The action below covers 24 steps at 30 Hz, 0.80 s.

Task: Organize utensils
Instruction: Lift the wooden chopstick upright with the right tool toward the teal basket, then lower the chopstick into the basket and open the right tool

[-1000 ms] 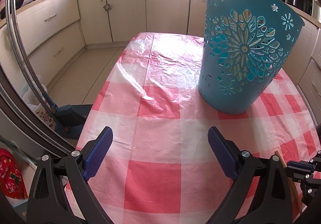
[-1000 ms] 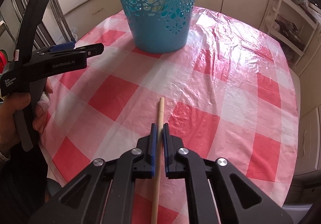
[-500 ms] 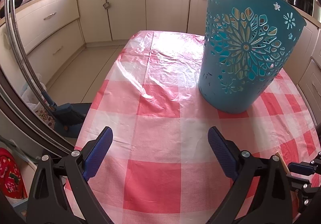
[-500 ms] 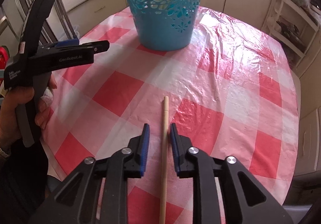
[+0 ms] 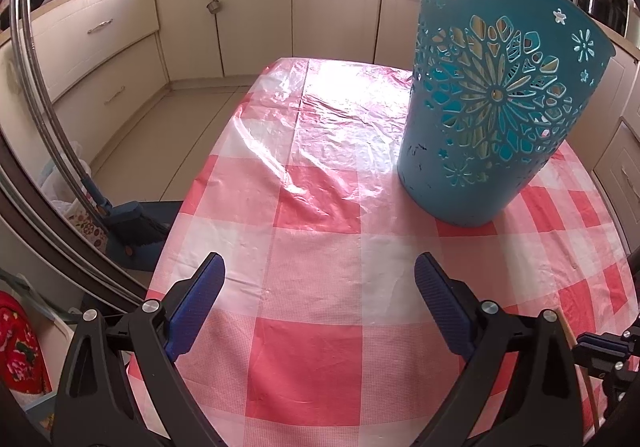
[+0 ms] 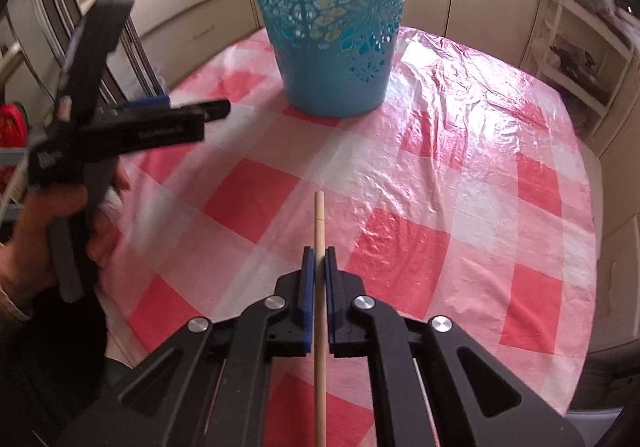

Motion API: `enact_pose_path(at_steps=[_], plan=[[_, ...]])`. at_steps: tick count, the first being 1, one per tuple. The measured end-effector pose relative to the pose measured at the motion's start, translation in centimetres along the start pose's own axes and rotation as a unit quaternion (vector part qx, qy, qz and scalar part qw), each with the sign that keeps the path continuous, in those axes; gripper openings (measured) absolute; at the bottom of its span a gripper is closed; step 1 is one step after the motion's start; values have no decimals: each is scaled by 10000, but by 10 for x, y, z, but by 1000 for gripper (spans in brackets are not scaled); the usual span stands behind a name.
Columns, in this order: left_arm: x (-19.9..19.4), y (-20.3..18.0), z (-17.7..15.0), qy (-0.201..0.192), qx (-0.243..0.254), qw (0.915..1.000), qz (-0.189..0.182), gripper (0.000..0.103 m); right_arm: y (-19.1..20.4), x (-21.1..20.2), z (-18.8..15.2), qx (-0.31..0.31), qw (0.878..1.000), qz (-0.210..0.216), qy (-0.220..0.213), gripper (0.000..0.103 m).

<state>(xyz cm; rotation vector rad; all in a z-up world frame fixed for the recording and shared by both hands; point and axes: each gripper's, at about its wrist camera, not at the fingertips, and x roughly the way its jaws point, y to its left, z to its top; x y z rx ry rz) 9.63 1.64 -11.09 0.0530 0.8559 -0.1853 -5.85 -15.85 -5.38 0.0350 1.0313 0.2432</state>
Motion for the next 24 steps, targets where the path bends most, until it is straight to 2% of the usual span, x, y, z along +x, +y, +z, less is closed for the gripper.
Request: enact_pose_path(at_steps=[3,6,8,12,16,18,22,24], plan=[[1,0,0,15,13,10000,-4,92,-9,-6,8,350,9986,372,-108,6],[1,1,0,16,-7,10000,-17,92,-22,-17,16,835,9906,1033,-334,6],[1,0,0,22,-18,10000,-17,92,-29,-31,27,1119,9824,1358,-627,6],[2,0,0,41,4,10000,-27,92,-34,-69,61,1286,9671,1692,-1398,6],[2,0,0,45,4,10000,-30,92,-28,-105,105,1272,9502,1722,-2266,6],[2,1,0,42,5,10000,-30,92,-24,-117,130,1261,9409,1588,-2712,6],[2,0,0,36,6,10000,-46,92,-22,-128,169,1389,9175,1391,-3458,6],[1,1,0,29,3,10000,-68,92,-23,-130,178,1431,9074,1280,-3739,6]])
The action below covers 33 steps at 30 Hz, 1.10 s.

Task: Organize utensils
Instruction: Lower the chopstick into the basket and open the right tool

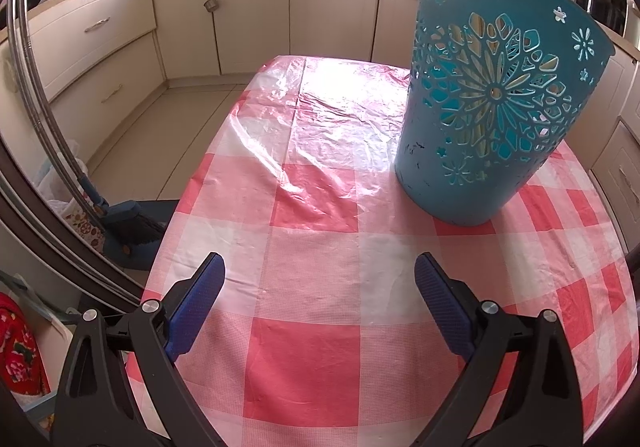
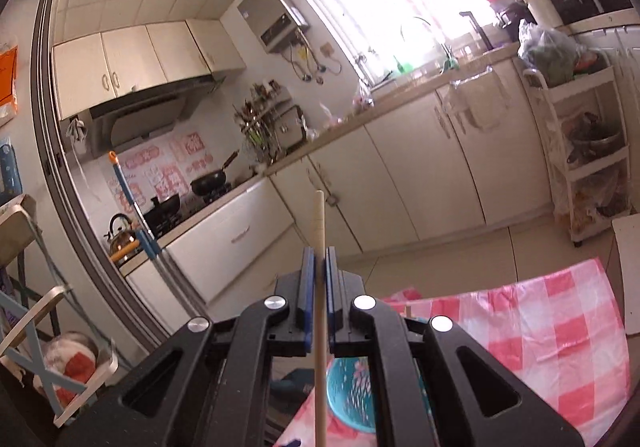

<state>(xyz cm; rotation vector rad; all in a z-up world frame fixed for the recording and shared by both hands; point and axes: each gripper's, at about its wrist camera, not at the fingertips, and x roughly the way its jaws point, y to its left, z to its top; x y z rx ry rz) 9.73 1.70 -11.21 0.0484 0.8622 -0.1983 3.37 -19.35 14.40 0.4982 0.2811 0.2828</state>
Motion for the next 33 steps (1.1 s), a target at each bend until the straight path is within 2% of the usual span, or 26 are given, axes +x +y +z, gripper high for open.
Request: enact_pose_path(at_steps=[4,8,12,27,33], plan=[[-2,1,-1,-23,-9,10000,-60,92,-1,31,-2,-245,9979,-463,-385,6],[-2,1,-1,-25,0,9999,-111,92,-15,57,-11,-302,9954,-853,-317,6],[-3,1,-1,-36,16,9999,-142,92,-24,70,-18,-382,9937,-1038,-171,6],[-1,3,0,0,-6,9999,-152,92,-23,83,-48,-772,9903,-992,595,6],[0,3,0,8,-16,9999,-152,92,-17,92,-57,-1085,9823,-993,1159,6]])
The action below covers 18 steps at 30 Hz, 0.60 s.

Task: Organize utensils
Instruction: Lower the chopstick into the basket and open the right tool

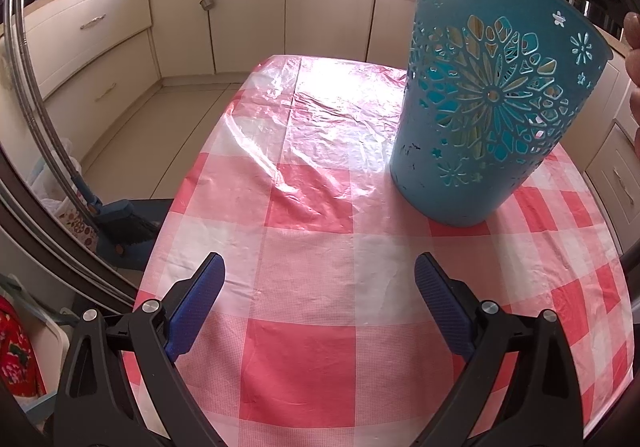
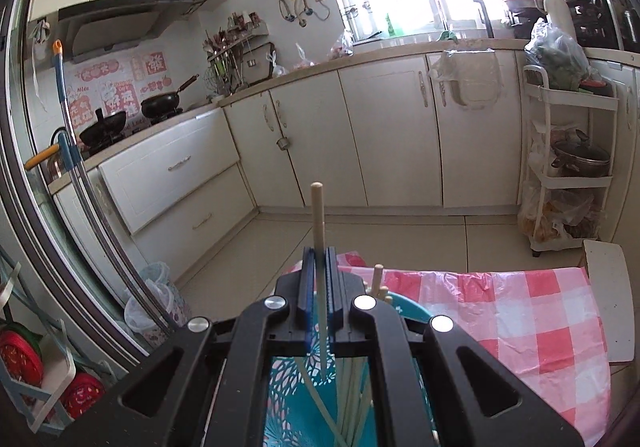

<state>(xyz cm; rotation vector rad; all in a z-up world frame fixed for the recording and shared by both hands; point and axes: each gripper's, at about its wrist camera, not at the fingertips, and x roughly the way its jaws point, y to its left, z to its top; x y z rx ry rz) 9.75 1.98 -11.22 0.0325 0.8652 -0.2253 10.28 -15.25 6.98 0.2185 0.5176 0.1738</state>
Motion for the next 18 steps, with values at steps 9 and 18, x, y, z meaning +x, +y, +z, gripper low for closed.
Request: enact_pose_path(at_steps=[9,18], plan=[[1,2,-1,26,-50,10000,4,92,3,1,-15,-216,9973,-126,687,24],[-4,8,-3,58,-244,9996,131,92,-6,-53,-34,-88,9976,-430,538,50]])
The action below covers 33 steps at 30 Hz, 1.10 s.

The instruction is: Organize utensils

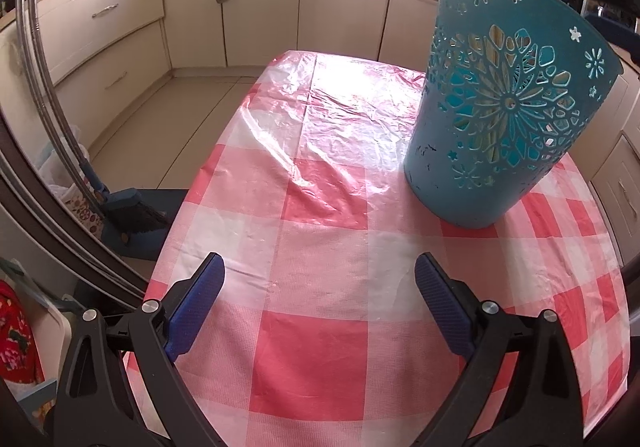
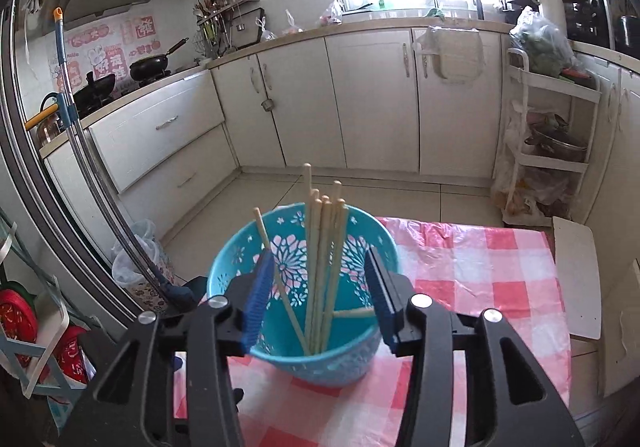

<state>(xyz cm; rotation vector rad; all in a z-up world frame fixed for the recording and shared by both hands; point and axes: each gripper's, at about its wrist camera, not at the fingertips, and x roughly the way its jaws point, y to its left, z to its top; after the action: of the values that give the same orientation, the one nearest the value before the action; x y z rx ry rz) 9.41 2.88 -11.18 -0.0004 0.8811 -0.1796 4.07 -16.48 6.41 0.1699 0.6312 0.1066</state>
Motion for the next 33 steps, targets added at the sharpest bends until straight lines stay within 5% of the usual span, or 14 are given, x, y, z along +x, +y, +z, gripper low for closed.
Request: enact_pose_path(at_steps=[15,25,33], plan=[[-96,-23,-11,-320,320,9989,83,95,-5,-75,-51,379,9984,-421,69,82],[-200,-32,-19,-767,446,9957,281,95,21,-150,-67,273,9981,-469,-284,91],[-273,-21,-31,-879,201,9959,-49,95,39,-202,-75,332,9968,-572,-446,96]])
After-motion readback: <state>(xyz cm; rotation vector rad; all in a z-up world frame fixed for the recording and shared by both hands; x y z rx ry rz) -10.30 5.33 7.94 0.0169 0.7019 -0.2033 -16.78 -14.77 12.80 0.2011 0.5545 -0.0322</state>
